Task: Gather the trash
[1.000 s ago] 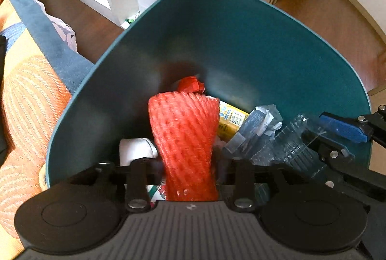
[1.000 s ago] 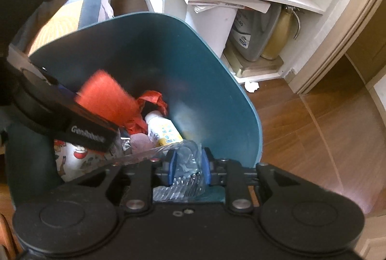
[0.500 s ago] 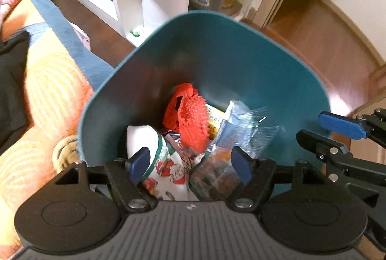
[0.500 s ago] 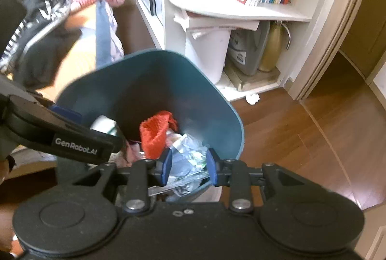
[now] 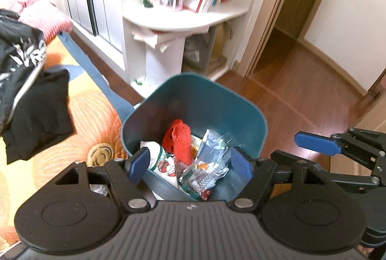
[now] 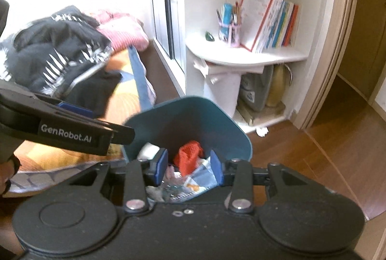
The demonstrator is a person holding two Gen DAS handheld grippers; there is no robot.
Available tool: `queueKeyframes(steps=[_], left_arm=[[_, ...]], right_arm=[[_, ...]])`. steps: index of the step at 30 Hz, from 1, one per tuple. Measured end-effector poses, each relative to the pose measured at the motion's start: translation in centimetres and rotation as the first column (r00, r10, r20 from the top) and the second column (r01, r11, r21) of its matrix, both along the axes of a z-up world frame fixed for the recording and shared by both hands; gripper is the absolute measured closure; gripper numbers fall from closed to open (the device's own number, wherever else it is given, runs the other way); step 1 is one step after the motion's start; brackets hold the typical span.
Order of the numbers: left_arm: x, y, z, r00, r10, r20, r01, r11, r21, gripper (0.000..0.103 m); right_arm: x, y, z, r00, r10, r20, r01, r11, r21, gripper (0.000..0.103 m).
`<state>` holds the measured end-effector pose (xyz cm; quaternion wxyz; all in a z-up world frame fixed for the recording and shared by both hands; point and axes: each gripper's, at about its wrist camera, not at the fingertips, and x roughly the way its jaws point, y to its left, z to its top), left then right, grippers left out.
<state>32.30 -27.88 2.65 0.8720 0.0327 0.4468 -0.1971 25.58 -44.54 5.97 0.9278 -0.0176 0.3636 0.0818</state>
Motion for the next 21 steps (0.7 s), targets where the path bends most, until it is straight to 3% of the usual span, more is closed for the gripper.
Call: queueKeyframes(steps=[8, 10, 14, 19, 21], left_arm=[[-5.0, 3.2, 4.2, 0.994, 0.028, 0.102, -0.022, 0.998, -0.055, 0.027], [-6.3, 4.1, 5.0, 0.991, 0.041, 0.124, -0.033, 0.997, -0.069, 0.022], [-8.3, 5.8, 6.3, 0.983, 0.062, 0.171, -0.047, 0.995, -0.092, 0.021], [-10.7, 7.7, 7.5, 0.966, 0.108, 0.236, -0.081, 0.989, -0.121, 0.003], [-11.5, 8.5, 7.8, 0.958, 0.128, 0.255, -0.093, 0.985, -0.146, 0.002]], right_arm=[[-4.3, 0.4, 3.8, 0.992, -0.043, 0.119, 0.027, 0.991, 0.134, 0.06], [-5.4, 0.5, 4.4, 0.987, -0.053, 0.149, 0.031, 0.988, 0.151, 0.059], [-7.3, 1.0, 5.4, 0.98, -0.051, 0.194, 0.018, 0.986, 0.168, 0.056], [-9.5, 1.9, 6.1, 0.972, -0.03, 0.234, -0.013, 0.983, 0.181, 0.055], [-10.2, 2.4, 6.3, 0.969, -0.016, 0.246, -0.029, 0.983, 0.18, 0.055]])
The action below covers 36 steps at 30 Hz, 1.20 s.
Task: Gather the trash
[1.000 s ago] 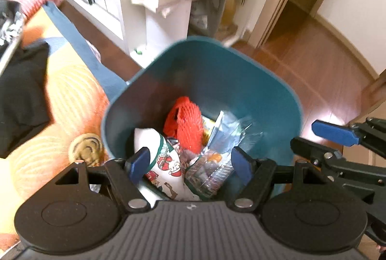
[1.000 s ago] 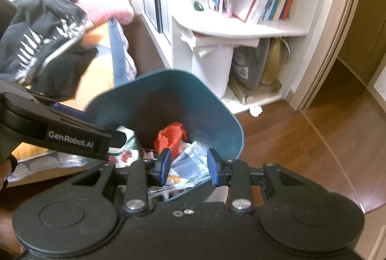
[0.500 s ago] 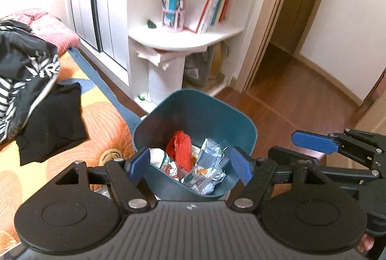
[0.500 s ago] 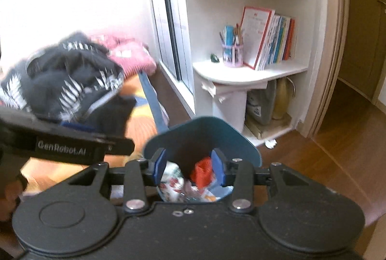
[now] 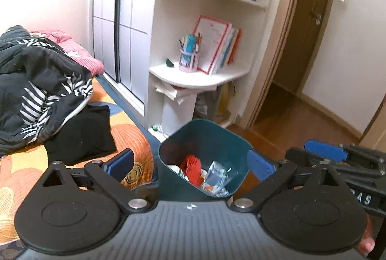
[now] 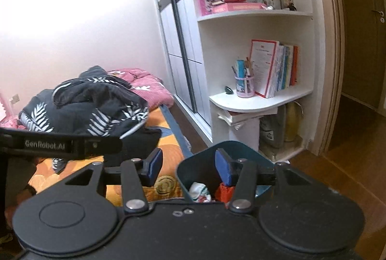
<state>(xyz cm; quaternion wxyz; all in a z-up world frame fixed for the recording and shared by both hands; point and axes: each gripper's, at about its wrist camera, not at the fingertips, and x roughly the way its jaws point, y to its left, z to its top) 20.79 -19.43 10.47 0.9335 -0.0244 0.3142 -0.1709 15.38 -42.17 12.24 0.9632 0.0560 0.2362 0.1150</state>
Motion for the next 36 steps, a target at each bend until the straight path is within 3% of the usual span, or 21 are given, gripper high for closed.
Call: queueKeyframes(steps=[9, 18, 30, 36], left_arm=[[-4.3, 2.0, 0.9, 0.992, 0.035, 0.118, -0.03, 0.999, -0.04, 0.0], [-6.5, 2.3, -0.9, 0.998, 0.039, 0.044, -0.038, 0.999, -0.02, 0.0], [-7.2, 2.8, -2.0, 0.998, 0.058, -0.014, -0.059, 0.997, -0.05, 0.0], [-7.4, 2.4, -2.8, 0.998, 0.046, -0.042, -0.046, 0.999, -0.014, 0.0]], right_arm=[[-2.7, 0.5, 0.0, 1.0, -0.005, 0.024, 0.004, 0.999, 0.047, 0.054], [-4.2, -0.3, -0.8, 0.999, -0.042, -0.011, 0.043, 0.994, 0.097, 0.054], [-5.0, 0.1, -1.3, 0.999, -0.036, -0.025, 0.038, 0.995, 0.09, 0.054], [-5.1, 0.7, -1.3, 0.999, -0.044, -0.033, 0.046, 0.996, 0.08, 0.054]])
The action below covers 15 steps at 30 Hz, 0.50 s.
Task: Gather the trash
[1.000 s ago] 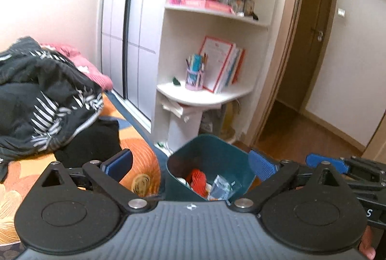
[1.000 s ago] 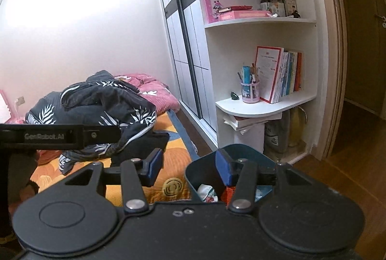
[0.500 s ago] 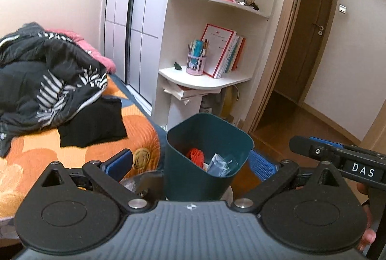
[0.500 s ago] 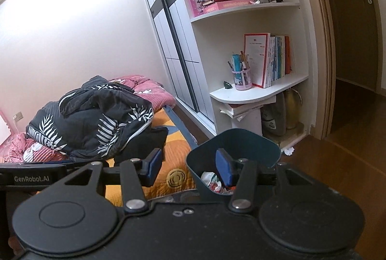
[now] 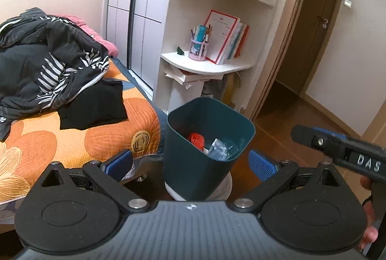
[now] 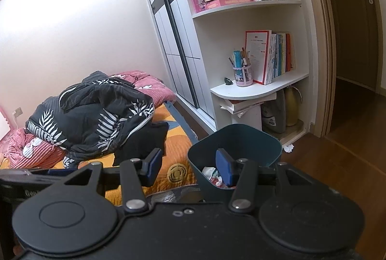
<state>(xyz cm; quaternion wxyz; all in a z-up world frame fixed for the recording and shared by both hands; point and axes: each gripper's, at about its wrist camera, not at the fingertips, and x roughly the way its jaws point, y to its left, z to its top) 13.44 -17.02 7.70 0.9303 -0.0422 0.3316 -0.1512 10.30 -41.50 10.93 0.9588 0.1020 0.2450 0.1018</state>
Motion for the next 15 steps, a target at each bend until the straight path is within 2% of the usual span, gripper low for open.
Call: queueKeyframes(steps=[5, 15], left_arm=[[-0.27, -0.11, -0.34, 1.0, 0.002, -0.004, -0.002, 1.0, 0.012, 0.0], [-0.67, -0.38, 0.0, 0.999, 0.016, 0.046, -0.017, 0.999, 0.031, 0.0]], right_arm=[[0.09, -0.03, -0.03, 1.0, -0.006, -0.006, 0.006, 1.0, 0.001, 0.054], [0.16, 0.37, -0.4, 1.0, 0.004, -0.027, -0.004, 1.0, -0.01, 0.054]])
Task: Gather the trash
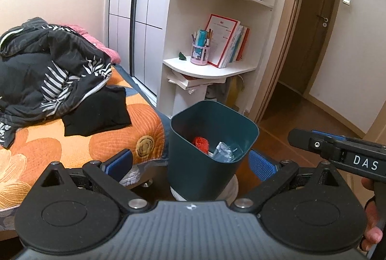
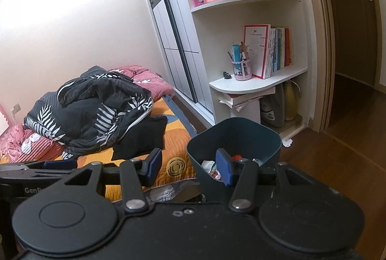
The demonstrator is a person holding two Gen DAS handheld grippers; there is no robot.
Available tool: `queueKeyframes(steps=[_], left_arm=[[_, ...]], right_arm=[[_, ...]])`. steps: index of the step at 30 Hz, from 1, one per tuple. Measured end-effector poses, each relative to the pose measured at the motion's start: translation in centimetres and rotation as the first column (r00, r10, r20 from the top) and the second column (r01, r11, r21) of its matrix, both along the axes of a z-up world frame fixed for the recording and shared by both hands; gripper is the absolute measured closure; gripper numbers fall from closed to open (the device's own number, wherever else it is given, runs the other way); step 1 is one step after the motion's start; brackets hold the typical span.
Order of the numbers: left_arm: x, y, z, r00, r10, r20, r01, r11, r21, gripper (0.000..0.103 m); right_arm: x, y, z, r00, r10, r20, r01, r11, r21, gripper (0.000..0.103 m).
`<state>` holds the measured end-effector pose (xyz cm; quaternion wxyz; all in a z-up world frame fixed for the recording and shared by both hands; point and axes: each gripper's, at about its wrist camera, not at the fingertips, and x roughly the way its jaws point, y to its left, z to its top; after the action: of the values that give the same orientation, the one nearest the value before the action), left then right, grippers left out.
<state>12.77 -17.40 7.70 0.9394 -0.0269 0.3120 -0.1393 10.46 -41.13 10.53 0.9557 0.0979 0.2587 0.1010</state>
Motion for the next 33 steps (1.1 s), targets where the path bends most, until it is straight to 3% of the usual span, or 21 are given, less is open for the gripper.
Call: queueKeyframes(steps=[33], left_arm=[[0.02, -0.56, -0.48, 1.0, -0.029, 0.011, 0.029, 1.0, 0.01, 0.0]], right_arm=[[-0.42, 1.03, -0.46, 0.999, -0.039, -0.023, 0.038, 0.998, -0.046, 0.053]])
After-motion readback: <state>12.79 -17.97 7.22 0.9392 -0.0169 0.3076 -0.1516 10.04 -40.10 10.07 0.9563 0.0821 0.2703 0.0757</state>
